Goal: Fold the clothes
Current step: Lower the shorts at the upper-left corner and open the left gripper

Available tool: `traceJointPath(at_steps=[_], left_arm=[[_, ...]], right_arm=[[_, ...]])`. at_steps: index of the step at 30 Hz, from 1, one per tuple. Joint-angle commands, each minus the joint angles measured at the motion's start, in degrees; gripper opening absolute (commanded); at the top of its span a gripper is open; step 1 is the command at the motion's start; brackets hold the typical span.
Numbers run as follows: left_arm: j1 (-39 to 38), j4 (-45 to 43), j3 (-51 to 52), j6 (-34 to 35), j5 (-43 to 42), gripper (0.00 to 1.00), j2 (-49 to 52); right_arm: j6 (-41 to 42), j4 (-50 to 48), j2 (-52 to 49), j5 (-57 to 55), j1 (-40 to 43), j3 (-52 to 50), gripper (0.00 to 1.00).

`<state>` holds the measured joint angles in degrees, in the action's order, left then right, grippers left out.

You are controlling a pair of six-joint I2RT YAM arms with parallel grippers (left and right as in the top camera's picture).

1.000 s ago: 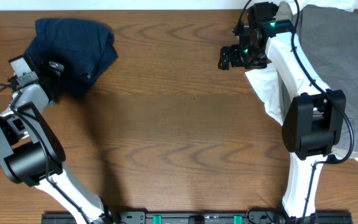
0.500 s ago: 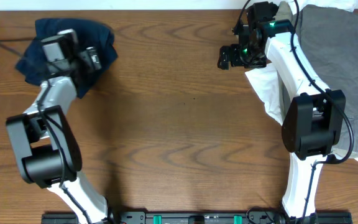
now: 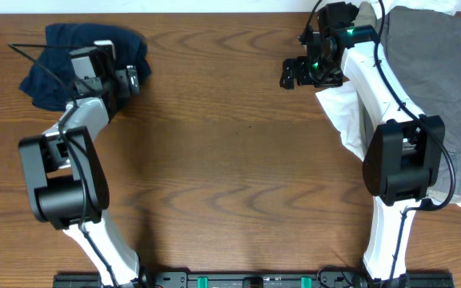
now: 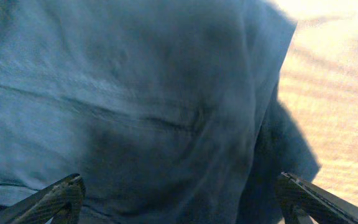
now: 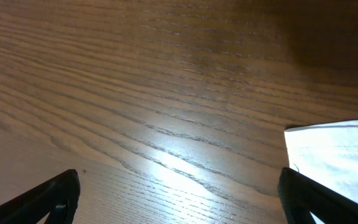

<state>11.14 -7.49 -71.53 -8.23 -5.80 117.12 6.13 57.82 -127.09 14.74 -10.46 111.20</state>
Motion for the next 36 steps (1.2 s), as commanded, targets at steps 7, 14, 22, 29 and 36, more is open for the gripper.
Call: traceJointPath(at_steps=[7, 14, 22, 29, 36], left_arm=[[0.2, 3.4, 0.1, -7.4, 0.6, 0.98, 4.3], [-0.3, 6.3, 0.1, -7.4, 0.7, 0.98, 1.8], [-0.6, 14.1, 0.1, -3.7, 3.0, 0.98, -8.1], [-1.0, 8.0, 0.1, -3.5, 2.8, 0.99, -15.6], [-0.9, -15.8, 0.0, -3.5, 2.9, 0.98, -7.6]], right_arm=[[0.9, 0.0, 0.4, 0.0, -0.5, 1.2, 0.99], [0.8, 0.1, 0.4, 0.0, -0.5, 1.2, 0.99], [0.5, 0.3, 0.4, 0.0, -0.5, 1.2, 0.99], [0.5, 0.0, 0.4, 0.1, -0.5, 1.2, 0.99], [0.5, 0.1, 0.4, 0.1, -0.5, 1.2, 0.99]])
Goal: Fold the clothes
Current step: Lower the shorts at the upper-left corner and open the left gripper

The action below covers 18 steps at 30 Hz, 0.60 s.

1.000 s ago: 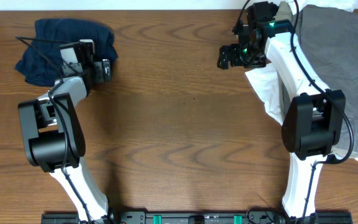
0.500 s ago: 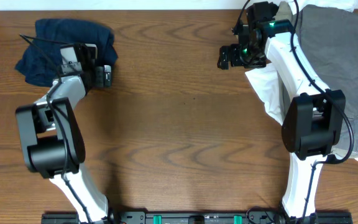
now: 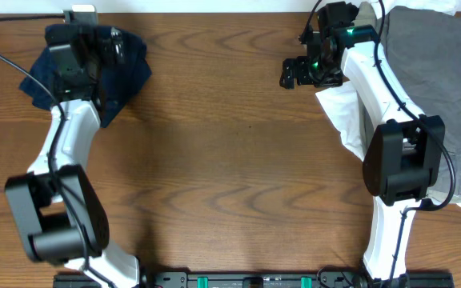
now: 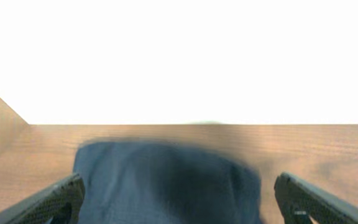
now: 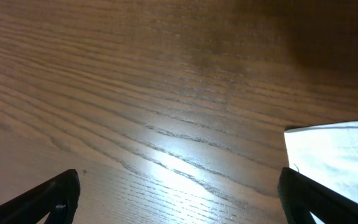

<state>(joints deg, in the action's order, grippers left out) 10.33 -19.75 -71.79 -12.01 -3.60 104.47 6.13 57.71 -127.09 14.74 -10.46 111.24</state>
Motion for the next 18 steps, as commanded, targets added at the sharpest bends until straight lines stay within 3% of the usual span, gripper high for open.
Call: traceJointPath(at_steps=[1, 4, 13, 18], left_arm=[[0.0, -7.1, 0.0, 0.3, 0.7, 0.98, 7.3], [0.2, -12.1, -4.2, 0.3, 0.7, 0.98, 15.2], [1.7, -2.5, -27.6, 0.3, 0.7, 0.98, 33.8], [3.1, -2.1, -31.7, 0.3, 1.5, 0.98, 38.1]], right_arm=[[0.5, 0.4, 0.4, 0.1, -0.5, 1.1, 0.99], [0.1, 0.9, 0.4, 0.1, -0.5, 1.1, 0.99], [-1.1, 2.3, 0.4, 0.0, -0.5, 1.0, 0.99], [-1.1, 1.8, 0.4, 0.0, -0.5, 0.7, 0.99]])
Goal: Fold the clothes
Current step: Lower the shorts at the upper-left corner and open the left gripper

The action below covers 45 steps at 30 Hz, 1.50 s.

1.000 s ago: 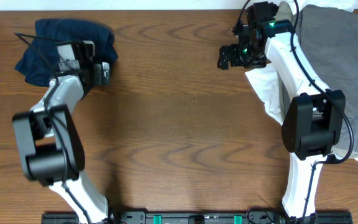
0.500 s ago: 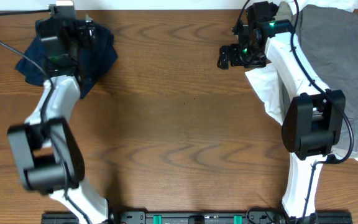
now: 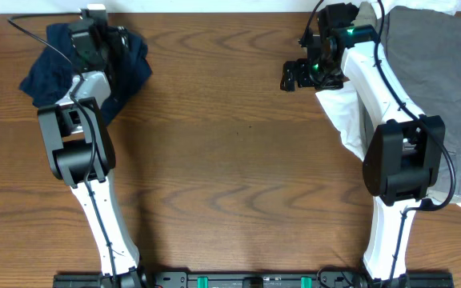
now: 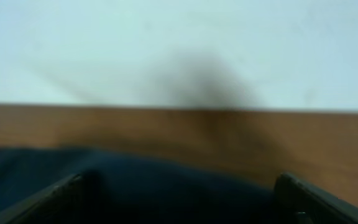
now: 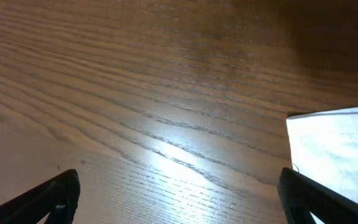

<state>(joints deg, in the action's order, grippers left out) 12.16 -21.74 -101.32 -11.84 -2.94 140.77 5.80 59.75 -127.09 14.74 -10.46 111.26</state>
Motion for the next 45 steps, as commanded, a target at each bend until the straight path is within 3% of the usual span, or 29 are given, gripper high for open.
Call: traceJointPath(at_steps=[1, 15, 29, 45], left_arm=[[1.6, 0.2, -2.2, 0.1, 0.9, 0.98, 2.4], [4.8, 7.8, -2.1, 1.6, 1.0, 0.98, 10.3], [4.9, 9.4, -2.6, 2.7, 1.1, 0.98, -4.4], [10.1, 14.9, -2.1, 2.7, 6.0, 0.98, -0.6]], right_arm=[[-0.7, -0.3, 0.4, 0.0, -0.5, 0.7, 0.99], [-0.7, -1.1, 0.4, 0.1, -0.5, 0.7, 0.99], [-0.7, -1.2, 0.4, 0.5, -0.6, 0.7, 0.99], [-0.4, -2.5, 0.4, 0.9, -1.0, 0.7, 0.99]])
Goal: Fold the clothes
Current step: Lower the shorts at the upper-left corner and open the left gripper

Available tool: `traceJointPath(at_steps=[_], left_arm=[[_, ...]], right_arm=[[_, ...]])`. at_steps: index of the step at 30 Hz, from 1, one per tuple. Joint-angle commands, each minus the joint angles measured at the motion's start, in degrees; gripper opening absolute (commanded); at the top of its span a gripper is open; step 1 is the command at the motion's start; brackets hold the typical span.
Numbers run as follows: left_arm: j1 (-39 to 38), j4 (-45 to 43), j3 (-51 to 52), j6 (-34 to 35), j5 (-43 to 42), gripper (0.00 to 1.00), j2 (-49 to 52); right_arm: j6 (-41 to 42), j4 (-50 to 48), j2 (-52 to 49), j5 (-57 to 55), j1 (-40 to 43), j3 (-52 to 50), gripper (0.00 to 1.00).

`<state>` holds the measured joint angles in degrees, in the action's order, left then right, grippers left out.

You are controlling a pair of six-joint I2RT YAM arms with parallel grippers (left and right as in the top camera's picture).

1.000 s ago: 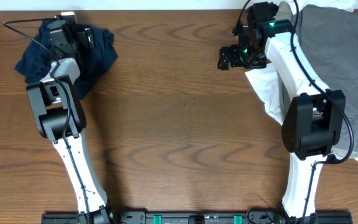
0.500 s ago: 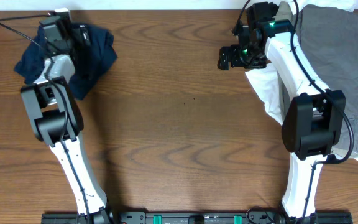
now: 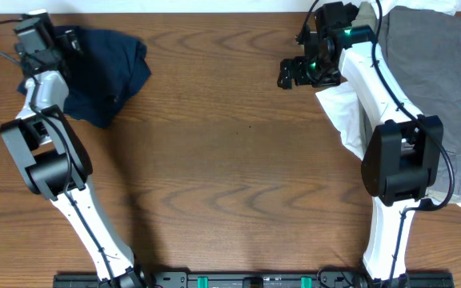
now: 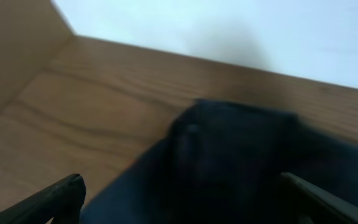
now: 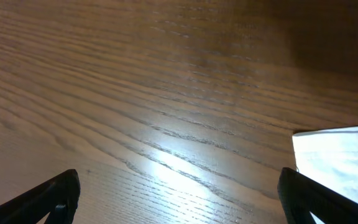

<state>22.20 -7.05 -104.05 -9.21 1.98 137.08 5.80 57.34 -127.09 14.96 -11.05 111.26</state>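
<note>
A crumpled dark blue garment (image 3: 106,68) lies at the table's far left. My left gripper (image 3: 64,38) is at its far left corner, open. In the left wrist view the blue garment (image 4: 241,162) fills the space between the wide-apart fingers (image 4: 64,194). My right gripper (image 3: 288,74) hangs open over bare wood at the far right. A white garment (image 3: 338,112) lies just right of it and shows as a white edge (image 5: 340,158) in the right wrist view. A grey garment (image 3: 430,80) lies on the white one.
The wooden table (image 3: 230,160) stretches between the two arms. The wall (image 4: 229,25) runs along the far edge, close behind the blue garment. My left arm (image 3: 30,120) covers the blue garment's left side. The white and grey garments reach the right edge.
My left gripper was over the middle of the blue garment's far edge and is now at its far left corner. It is still open. The right gripper has hardly moved.
At first my left gripper was open, low over the blue garment's right part. Then it stood at the garment's far edge, facing the wall, and now sits at the far left corner. The right gripper stayed open beside the white garment throughout.
</note>
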Motion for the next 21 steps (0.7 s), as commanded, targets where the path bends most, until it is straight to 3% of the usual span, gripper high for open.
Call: traceJointPath(at_steps=[1, 13, 21], left_arm=[[0.1, 0.2, 0.7, 0.1, 1.1, 0.98, 3.8], [1.4, 0.6, 0.6, 0.1, 3.1, 0.98, 8.2], [1.2, 3.1, 0.6, 3.4, 3.2, 0.98, 2.6]], right_arm=[[-0.5, -0.1, 0.4, 0.7, -0.4, 0.7, 0.99], [-0.5, 0.3, 0.4, 0.7, -0.4, 0.7, 0.99], [-0.5, -0.7, 0.4, 0.6, -0.3, 2.0, 0.99]])
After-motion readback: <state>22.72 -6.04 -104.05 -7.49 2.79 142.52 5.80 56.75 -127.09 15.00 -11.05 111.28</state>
